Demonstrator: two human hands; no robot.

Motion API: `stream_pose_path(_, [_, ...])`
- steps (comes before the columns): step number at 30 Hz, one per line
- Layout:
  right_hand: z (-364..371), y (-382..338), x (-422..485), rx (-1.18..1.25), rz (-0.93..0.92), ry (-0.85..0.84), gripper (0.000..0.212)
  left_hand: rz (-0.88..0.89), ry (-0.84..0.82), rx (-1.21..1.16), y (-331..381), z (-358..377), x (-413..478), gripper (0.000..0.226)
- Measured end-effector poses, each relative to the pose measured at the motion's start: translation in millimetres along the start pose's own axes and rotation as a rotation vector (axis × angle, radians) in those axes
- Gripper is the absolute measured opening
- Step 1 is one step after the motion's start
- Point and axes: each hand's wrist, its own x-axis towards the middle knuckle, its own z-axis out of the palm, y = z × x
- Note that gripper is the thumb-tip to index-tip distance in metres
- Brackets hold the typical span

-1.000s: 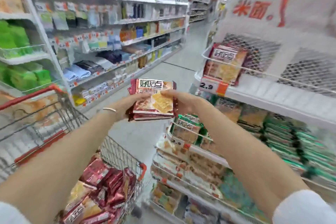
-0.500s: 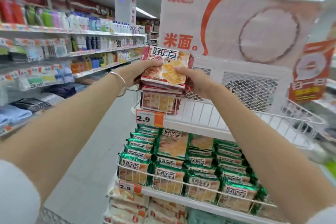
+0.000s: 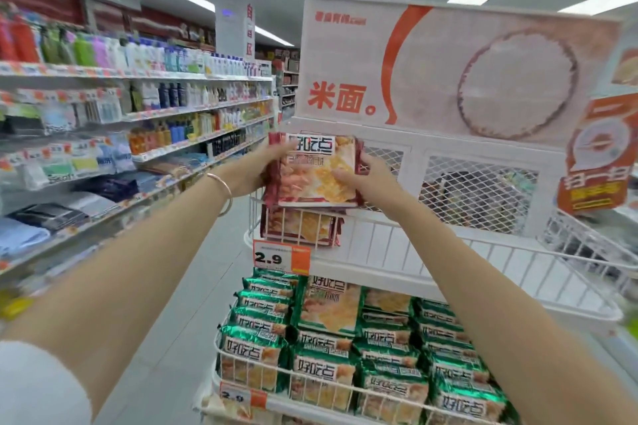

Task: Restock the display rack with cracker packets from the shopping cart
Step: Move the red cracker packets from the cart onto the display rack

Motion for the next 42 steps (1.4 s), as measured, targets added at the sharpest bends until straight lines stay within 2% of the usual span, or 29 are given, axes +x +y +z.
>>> stream_pose_path(2, [-12,4,1,0.063,0.040,0.084,0.024,-0.045,-0.009,-0.056,4,-1,1,0.056])
stream_pose_path(4, [-31,10,3,0.127,0.101,0.179,0.027,-0.063,0.044,0.037,2,-5,7,0.039])
stream_pose_path(7, [-62,24,5,0.334,0.237,0.314,0.032,-0.016,0.179,0.307,-4,-9,13,0.065])
stream_pose_path(9, [-79,33,2,0.463,0.297,0.375,0.035,0.013,0.186,0.452,-3,-14,14,0.072])
stream_pose_path(13, [-100,43,-6,0.541,0.311,0.467,0.037,-0.138,-0.099,0.812,32,-22,4,0.076])
stream_pose_path(15, [-104,47,-5,0.544,0.316,0.476,0.037,-0.146,-0.152,0.938,52,-16,0,0.080])
stream_pose_path(18, [-99,51,0,0.518,0.317,0.480,0.038,0.016,-0.130,1.056,60,15,3,0.065])
stream_pose_path(20, [-94,50,4,0.508,0.308,0.472,0.037,0.078,-0.097,1.291,46,37,9,0.056])
stream_pose_path(22, [-92,49,9,0.507,0.314,0.473,0.036,0.095,-0.001,1.499,29,48,15,0.056])
stream_pose_path(24, [-92,49,14,0.512,0.323,0.480,0.037,0.109,0.047,1.523,17,47,18,0.059])
stream_pose_path(28, [-95,52,21,0.510,0.334,0.471,0.040,0.044,0.018,1.366,1,25,11,0.061])
stream_pose_path(31, [-96,54,22,0.509,0.333,0.460,0.036,0.001,-0.009,1.302,-11,6,3,0.074])
stream_pose_path(33, [-96,57,22,0.509,0.332,0.453,0.032,0.060,-0.046,1.408,-9,12,5,0.081])
stream_pose_path(36, [-94,61,24,0.511,0.340,0.456,0.034,0.270,-0.083,1.534,-11,56,13,0.062])
stream_pose_path(39, [-95,65,25,0.511,0.338,0.462,0.036,0.313,-0.049,1.493,-18,78,16,0.059])
stream_pose_path(42, [-98,70,22,0.509,0.344,0.470,0.036,0.320,-0.039,1.362,-24,58,11,0.057])
